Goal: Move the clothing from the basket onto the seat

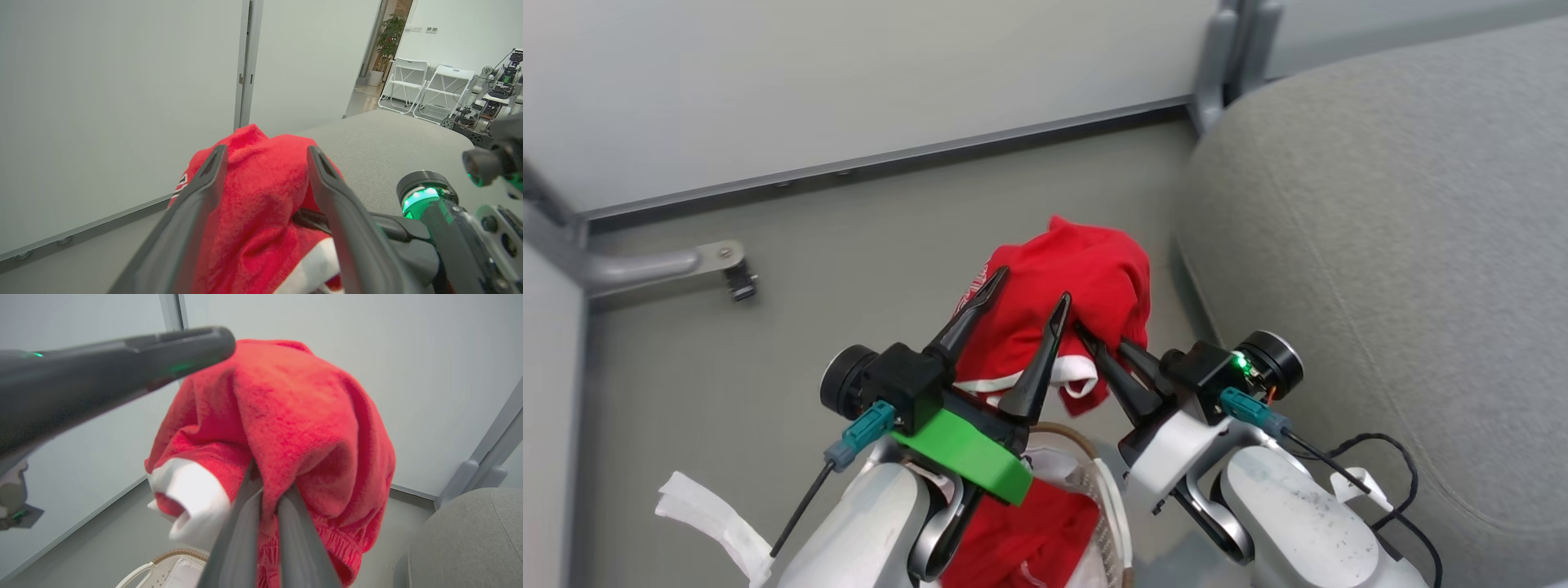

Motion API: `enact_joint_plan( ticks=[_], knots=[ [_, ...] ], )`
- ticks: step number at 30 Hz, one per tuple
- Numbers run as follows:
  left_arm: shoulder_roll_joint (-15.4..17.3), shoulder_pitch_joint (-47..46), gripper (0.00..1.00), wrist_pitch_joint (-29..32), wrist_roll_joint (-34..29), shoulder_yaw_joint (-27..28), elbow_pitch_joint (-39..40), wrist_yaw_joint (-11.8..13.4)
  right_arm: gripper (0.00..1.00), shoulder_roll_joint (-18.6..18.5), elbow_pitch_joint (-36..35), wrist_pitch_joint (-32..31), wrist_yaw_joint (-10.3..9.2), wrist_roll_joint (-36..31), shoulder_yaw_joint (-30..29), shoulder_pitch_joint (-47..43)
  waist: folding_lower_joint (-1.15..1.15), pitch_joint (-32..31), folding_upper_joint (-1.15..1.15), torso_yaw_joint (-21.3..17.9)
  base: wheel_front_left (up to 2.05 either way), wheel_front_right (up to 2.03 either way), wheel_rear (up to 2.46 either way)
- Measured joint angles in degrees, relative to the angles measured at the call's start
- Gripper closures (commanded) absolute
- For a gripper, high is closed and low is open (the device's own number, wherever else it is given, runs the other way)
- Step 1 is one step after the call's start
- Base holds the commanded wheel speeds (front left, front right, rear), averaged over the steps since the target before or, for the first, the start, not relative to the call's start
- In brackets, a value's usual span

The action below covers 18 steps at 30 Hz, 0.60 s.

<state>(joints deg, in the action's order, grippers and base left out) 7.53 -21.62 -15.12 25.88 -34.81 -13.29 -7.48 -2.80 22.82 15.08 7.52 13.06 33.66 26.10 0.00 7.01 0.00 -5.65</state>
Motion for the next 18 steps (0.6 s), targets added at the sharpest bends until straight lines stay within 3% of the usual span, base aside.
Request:
enact_joint_plan(
  ticks=[14, 18],
  knots=[
    [1.75, 0.07, 0.0, 0.0, -0.7, -2.53, -0.45, 0.0, 1.0, -0.1, -3.64, 0.0, 0.01, -6.88, -7.57, -3.33, 0.0, 2.98, 0.0, -17.01, 0.0, 0.0, 0.0],
    [3.11, -0.75, 0.0, 0.0, -0.83, -3.6, -0.46, 0.0, 1.0, -0.13, -3.77, -0.01, 0.01, -10.69, -12.11, -1.7, 0.0, 5.3, 0.0, -19.79, 0.0, 0.0, 0.0]
  ],
)
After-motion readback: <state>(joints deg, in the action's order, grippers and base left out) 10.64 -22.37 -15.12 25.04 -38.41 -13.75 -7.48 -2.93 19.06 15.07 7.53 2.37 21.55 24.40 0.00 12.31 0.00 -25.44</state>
